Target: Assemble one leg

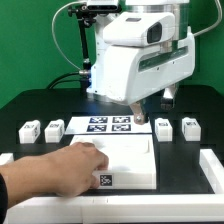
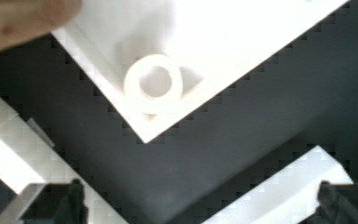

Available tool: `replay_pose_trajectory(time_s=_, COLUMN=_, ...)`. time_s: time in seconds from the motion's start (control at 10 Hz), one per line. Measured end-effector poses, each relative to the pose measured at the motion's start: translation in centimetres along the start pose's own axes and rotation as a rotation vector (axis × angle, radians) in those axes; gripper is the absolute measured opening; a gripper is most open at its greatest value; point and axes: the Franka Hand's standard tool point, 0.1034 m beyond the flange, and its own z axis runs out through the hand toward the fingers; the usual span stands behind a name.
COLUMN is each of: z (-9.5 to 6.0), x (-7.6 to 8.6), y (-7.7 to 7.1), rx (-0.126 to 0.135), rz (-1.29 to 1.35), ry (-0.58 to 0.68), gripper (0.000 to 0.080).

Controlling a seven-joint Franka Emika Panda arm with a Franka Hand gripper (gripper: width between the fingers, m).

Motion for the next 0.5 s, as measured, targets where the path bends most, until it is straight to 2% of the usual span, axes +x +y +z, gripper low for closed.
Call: replay_pose_trajectory(time_s=0.5, z=0.1, x=-0.02, y=-0.02, rx=0.001, rz=0.0, ry=-0.001, gripper=0.065)
